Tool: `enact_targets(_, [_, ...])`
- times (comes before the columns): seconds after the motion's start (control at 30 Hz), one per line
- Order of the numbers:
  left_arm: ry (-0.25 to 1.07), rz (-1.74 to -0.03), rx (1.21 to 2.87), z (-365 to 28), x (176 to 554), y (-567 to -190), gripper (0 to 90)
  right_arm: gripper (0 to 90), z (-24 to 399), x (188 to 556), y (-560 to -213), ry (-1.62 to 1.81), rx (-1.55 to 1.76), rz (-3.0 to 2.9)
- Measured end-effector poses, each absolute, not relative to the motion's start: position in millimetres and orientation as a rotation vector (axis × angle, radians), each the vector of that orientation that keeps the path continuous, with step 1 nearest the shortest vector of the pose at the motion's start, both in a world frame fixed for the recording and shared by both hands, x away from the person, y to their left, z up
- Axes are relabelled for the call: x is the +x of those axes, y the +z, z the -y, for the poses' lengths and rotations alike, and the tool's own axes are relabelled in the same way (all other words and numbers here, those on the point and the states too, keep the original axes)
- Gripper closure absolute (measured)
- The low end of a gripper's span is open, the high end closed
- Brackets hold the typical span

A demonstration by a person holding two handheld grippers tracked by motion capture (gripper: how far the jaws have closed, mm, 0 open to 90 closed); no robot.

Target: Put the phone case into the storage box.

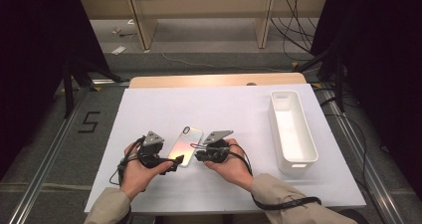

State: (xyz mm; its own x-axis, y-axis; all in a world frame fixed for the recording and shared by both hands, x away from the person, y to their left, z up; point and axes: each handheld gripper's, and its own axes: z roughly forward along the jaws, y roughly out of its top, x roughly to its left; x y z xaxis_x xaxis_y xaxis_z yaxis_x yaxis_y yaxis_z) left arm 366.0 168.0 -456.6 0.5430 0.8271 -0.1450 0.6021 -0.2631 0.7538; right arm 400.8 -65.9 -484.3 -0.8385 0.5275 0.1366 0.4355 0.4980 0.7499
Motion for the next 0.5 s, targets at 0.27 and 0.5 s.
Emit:
enact_targets(0.27, [0.357,-1.159,1.975,-168.0,365.8,-456.4,6.9,70.6,94.4,404.1,-469.2,1.343,0.777,-2.546])
enact_targets(0.5, [0.356,-1.159,1.976,-167.8,365.7,-456.4,6.9,60.2,127.2,400.5,-452.7,1.399,0.751,-2.481])
